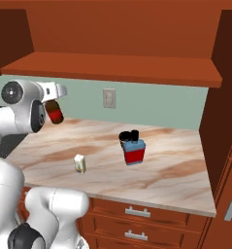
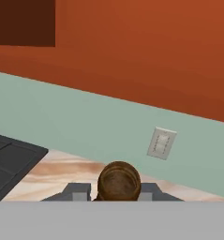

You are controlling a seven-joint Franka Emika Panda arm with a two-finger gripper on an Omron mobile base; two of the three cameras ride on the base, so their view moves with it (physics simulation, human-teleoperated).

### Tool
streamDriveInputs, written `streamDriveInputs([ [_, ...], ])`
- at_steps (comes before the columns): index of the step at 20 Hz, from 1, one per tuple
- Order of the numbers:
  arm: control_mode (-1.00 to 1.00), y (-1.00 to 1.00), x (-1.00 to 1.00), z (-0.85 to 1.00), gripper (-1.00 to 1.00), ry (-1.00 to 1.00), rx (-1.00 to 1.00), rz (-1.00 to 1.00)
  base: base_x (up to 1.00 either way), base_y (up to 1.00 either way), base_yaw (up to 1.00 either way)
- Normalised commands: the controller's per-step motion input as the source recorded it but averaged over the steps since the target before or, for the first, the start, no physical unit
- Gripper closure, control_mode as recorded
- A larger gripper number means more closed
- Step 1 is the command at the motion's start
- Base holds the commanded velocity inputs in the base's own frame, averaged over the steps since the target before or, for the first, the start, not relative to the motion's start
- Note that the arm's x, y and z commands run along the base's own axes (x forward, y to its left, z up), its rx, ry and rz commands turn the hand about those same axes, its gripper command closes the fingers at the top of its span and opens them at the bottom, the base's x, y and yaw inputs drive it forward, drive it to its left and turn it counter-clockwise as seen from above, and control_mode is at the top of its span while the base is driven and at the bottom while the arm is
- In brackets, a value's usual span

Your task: Sort all alcoholic drinks to one cabinet, and non-alcoholic drinks to the other.

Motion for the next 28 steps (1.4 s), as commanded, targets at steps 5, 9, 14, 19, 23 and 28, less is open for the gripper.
streamDriveInputs([
  [5,-1.0,0.0,-0.06,0.6,1.0,0.0,-0.06,0.0,0.0,0.0,0.0],
  [9,-1.0,0.0,-0.07,0.53,1.0,0.0,-0.06,0.0,0.0,0.0,0.0],
  [14,-1.0,0.0,-0.07,0.5,1.0,0.0,-0.05,0.0,0.0,0.0,0.0],
  [19,-1.0,0.0,-0.05,0.46,1.0,-0.02,-0.05,0.0,0.0,0.0,0.0],
  [23,-1.0,0.0,-0.02,0.4,1.0,-0.06,-0.05,0.0,0.0,0.0,0.0],
  [28,-1.0,-0.01,0.0,0.3,1.0,-0.09,-0.04,0.0,0.0,0.0,0.0],
])
